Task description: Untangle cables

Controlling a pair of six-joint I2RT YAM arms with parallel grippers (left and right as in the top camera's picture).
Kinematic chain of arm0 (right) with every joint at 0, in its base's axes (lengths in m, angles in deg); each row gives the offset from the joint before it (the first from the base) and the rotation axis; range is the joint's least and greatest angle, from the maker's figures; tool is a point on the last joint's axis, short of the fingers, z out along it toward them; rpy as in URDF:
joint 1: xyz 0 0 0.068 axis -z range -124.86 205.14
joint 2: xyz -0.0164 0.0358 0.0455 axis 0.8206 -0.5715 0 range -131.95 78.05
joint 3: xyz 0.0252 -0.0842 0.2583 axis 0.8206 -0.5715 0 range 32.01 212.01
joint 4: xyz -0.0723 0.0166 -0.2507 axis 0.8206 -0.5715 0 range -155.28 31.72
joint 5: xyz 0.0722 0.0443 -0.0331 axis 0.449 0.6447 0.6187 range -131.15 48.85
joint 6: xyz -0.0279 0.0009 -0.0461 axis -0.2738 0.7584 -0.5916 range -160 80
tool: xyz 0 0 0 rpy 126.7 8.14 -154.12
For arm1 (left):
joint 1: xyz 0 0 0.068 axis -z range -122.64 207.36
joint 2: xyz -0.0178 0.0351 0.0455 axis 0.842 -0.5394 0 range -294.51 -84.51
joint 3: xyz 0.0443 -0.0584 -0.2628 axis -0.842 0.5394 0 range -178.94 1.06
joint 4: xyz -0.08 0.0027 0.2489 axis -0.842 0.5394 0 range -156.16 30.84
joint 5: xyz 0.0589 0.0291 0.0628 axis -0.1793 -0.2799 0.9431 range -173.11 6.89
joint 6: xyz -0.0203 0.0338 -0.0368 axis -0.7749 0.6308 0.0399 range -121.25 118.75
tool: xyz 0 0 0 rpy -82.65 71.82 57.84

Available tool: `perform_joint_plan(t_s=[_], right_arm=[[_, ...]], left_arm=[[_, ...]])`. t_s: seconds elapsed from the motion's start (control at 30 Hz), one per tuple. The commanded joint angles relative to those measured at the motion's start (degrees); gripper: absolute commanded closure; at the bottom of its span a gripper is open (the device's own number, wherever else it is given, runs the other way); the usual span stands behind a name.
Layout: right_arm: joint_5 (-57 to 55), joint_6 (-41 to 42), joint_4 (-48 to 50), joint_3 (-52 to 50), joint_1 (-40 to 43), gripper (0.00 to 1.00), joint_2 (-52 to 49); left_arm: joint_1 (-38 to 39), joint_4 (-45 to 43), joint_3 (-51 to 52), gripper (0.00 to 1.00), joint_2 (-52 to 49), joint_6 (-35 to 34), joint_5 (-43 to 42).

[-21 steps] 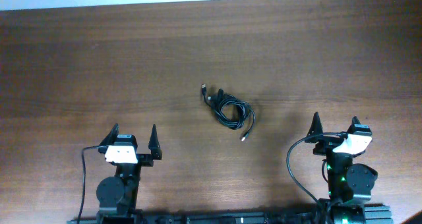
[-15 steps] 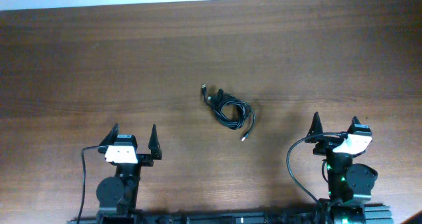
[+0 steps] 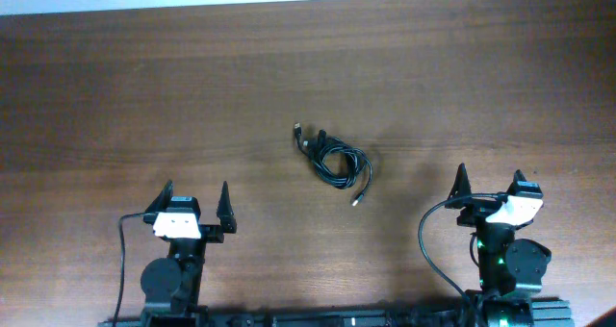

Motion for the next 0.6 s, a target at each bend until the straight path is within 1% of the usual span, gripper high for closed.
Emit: perform_joint_plan(t_s=[0.0,0.23,0.3,0.37,0.4,0.43,0.5,0.53,0.57], right_arm=[[0.1,0.0,0.1,-0.6,-0.3,0.01,0.5],[0.1,0.0,0.1,-0.6,-0.3,0.01,0.5],[0.1,0.0,0.1,-0.6,-0.3,0.01,0.5],[0.1,0.0,0.1,-0.6,-0.3,0.02,0.5],[0.1,0.0,0.1,-0.6,-0.3,0.01,0.5],[0.1,0.0,0.1,-0.6,-0.3,0.01,0.5],[0.1,0.0,0.1,-0.6,-0.3,0.01,0.5],[0.1,0.0,0.1,-0.5,-0.3,0.01,0.5],[0.1,0.0,0.1,-0.6,-0.3,0.01,0.5]], left_arm=[[0.2,0.2,0.2,0.01,0.1,0.7,-0.4],[0.2,0.2,0.2,0.01,0.1,0.7,-0.4],[0.2,-3.2,0.2,0.01,0.1,1.1,0.6],[0.1,-3.6,0.2,0.01,0.1,1.1,2.4],[0.2,-5.0,0.2,0.01,0.1,1.0,2.8],[0.2,-8.8,0.2,0.01,0.1,0.9,-0.3],[0.2,-16.2,0.2,0.01,0.1,0.9,-1.1],[0.2,-18.4,-0.1,0.01,0.1,0.9,-1.2],[0.2,-18.4,-1.3,0.01,0.1,0.9,-1.2]])
